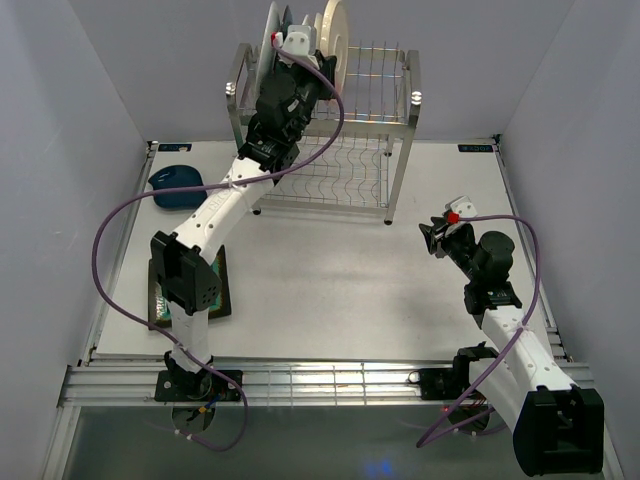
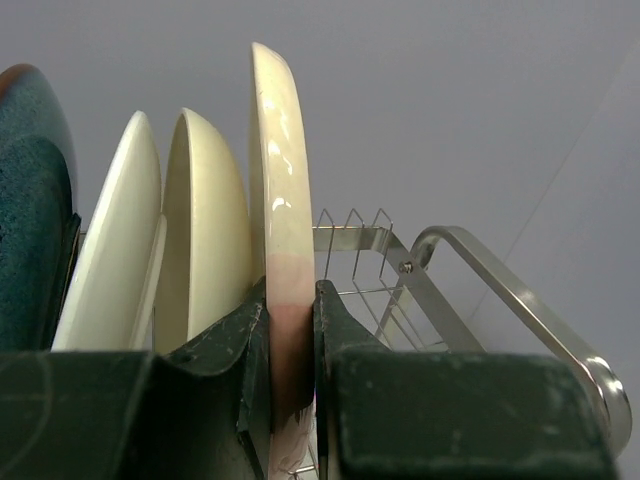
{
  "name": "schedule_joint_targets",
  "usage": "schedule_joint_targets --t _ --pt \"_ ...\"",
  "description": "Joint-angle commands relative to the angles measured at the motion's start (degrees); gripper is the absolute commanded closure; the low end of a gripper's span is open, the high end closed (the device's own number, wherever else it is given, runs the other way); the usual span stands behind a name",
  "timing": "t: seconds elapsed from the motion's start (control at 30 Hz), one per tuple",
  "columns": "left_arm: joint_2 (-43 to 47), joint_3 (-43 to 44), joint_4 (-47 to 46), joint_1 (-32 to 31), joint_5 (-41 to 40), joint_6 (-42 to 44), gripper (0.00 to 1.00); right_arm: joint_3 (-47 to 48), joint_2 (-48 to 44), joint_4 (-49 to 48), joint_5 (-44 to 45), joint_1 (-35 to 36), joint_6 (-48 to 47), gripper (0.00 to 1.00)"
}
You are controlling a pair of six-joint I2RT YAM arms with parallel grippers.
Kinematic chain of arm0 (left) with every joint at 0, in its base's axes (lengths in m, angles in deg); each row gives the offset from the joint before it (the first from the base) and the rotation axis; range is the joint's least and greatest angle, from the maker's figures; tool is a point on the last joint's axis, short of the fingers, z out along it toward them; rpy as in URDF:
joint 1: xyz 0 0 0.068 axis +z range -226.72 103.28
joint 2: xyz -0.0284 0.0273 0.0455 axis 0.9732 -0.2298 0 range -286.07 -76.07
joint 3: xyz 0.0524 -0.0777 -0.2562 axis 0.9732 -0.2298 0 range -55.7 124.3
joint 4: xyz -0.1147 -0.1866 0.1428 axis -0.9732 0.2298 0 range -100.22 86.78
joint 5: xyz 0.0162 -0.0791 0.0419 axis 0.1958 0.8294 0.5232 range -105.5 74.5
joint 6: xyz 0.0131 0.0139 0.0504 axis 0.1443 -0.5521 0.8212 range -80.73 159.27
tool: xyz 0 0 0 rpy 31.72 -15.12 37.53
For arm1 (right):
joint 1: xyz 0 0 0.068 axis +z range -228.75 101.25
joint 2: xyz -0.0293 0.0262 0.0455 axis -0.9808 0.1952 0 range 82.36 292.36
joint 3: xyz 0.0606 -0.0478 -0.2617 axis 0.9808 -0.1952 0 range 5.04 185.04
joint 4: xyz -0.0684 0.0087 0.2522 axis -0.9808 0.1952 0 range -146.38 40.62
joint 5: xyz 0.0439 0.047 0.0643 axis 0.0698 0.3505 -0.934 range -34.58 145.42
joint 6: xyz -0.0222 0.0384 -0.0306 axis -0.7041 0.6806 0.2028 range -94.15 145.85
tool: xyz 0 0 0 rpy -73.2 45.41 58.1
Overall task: Load the plates into the dish rack
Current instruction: Insert the plate into the dish rack.
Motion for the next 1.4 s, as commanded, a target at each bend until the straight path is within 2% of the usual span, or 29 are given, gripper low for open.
schedule_joint_targets --t 0.0,0.2,0.6,0.9,0.97,1.0,1.1,1.37 --pt "6.23 0.86 -5.16 -2.09 -3.82 4.12 1.00 0.28 0.01 -2.78 -0.27 -0.31 0.19 0.59" --pt "5.36 1.82 -5.16 -4.03 -7.25 10.36 1.00 0.28 0.09 -2.69 -0.36 -0.23 0.19 0.58" --pt "4.74 1.73 -4.28 -4.03 -8.48 12.03 1.00 0.63 0.80 -2.61 -0.71 -0.23 0.28 0.59" --pt "3.60 2.79 -2.00 -4.03 -6.90 9.13 1.00 0.72 0.89 -2.43 -0.71 -0.23 0.37 0.59" --pt "3.51 3.31 -1.64 -3.95 -7.08 8.87 0.93 0.72 0.89 -2.43 -0.62 -0.23 0.36 0.59" --pt "3.51 3.32 -1.55 -3.94 -7.08 8.78 0.84 0.72 0.89 -2.43 -0.62 -0.23 0.36 0.59" --pt "3.42 3.58 -1.38 -3.77 -7.51 8.43 0.72 0.72 0.89 -2.34 -0.71 -0.23 0.36 0.58" --pt "3.86 4.55 -0.85 -3.59 -9.18 8.08 0.57 0.72 0.97 -2.34 -0.89 -0.23 0.36 0.58"
